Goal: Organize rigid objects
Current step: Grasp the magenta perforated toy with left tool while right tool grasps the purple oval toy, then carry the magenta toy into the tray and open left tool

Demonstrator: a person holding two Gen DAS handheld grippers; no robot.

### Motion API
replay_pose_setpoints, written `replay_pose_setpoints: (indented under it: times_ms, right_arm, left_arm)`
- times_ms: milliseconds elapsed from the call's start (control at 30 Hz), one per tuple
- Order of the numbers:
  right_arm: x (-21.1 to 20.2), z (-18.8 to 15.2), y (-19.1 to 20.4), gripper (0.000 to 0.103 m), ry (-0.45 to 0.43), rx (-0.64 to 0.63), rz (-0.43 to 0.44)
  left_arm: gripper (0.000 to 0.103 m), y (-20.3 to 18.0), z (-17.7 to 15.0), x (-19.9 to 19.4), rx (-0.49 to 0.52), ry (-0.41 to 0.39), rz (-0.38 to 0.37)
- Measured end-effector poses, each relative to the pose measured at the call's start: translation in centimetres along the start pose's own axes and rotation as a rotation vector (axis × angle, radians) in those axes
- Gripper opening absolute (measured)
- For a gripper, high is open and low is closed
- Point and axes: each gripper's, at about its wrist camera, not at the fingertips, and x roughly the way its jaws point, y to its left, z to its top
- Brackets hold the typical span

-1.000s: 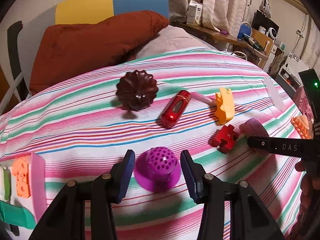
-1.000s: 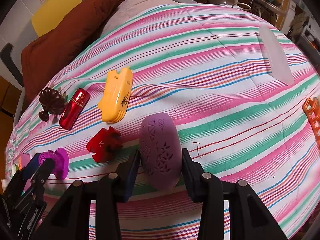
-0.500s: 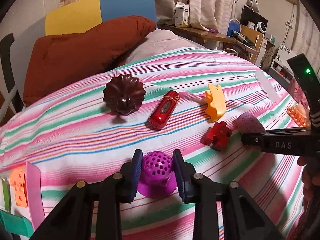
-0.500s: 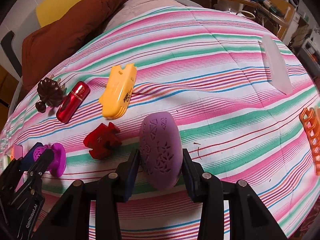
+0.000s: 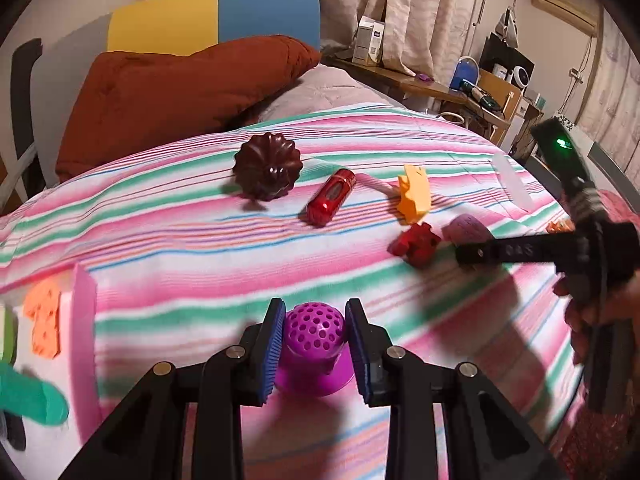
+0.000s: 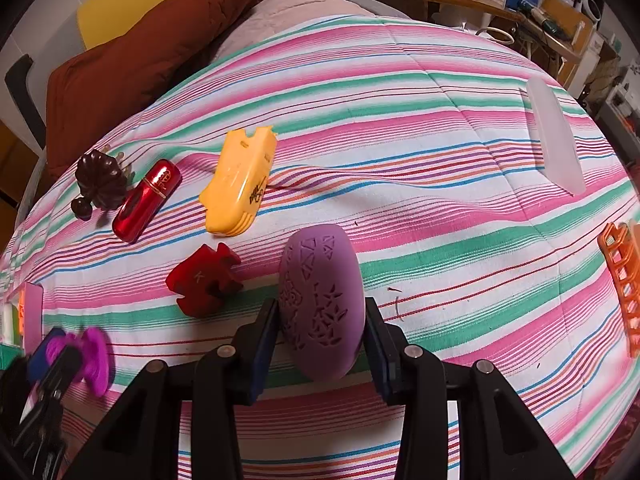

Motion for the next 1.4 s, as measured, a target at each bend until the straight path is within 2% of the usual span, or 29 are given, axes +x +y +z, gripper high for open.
replay_pose_setpoints:
  times_ms: [333,600,833,1067,1400]
  right_arm:
    - [0.0,-0.3,0.4,0.042,-0.009,-0.022,-0.013]
    - [-0.2,-0.9,1.0,0.042,-0.022,-0.059,-0.044]
    - [-0.5,-1.1,0.6,0.041,-0.032,-0.032,-0.029]
    - [-0.5,-1.3,0.9,0.041,-0.037,-0.056,-0.051]
    - [-0.6,-1.5,1.1,0.041,-0.043,-0.069,-0.064]
  left_arm:
    - [0.03,1.1,-3.7,-6.3,-0.007,-0.041,-0.011]
    - [0.03,5.1,-5.6,-11.1,-0.088,-0.082,0.011]
    - [0.031,10.3,-8.1,-14.1,-0.139,-0.092,0.112]
    - [0.031,15.6,-10.8,-14.6,-0.218,-0.053,0.194]
    - [0.03,19.2,-12.0,-13.4,-0.257,-0.001,0.282]
